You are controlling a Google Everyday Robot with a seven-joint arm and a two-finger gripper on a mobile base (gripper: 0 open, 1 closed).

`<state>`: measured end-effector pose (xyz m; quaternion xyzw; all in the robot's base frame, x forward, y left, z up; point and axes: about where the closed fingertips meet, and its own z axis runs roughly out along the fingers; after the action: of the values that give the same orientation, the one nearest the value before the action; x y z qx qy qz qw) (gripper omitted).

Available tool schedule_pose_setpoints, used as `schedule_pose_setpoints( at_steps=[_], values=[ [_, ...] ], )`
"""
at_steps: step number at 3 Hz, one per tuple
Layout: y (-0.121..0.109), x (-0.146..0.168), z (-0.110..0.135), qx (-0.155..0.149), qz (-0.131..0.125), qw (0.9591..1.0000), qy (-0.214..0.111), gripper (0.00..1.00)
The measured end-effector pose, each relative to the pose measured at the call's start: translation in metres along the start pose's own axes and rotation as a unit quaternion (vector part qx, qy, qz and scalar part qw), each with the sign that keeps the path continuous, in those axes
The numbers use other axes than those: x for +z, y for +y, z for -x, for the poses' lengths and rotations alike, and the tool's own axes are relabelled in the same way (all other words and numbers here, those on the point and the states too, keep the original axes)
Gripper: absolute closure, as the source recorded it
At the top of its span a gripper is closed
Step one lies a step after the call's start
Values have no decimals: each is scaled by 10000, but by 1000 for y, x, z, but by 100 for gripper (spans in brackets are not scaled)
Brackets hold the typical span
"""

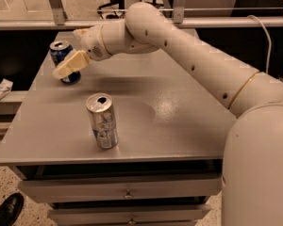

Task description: Pick pepsi can

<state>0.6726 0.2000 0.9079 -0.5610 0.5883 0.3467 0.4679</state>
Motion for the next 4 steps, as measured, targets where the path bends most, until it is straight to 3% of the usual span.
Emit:
schedule_pose_setpoints(
  at_steps=[1, 2, 3, 4],
  values=[
    [7, 12, 1, 111, 45, 9999, -84, 0],
    [15, 21, -4, 226, 73, 9997, -100, 16],
    [14, 14, -4, 312, -68, 9993, -172, 47],
    [6, -8, 10, 282, -269, 9987, -336, 70]
  ],
)
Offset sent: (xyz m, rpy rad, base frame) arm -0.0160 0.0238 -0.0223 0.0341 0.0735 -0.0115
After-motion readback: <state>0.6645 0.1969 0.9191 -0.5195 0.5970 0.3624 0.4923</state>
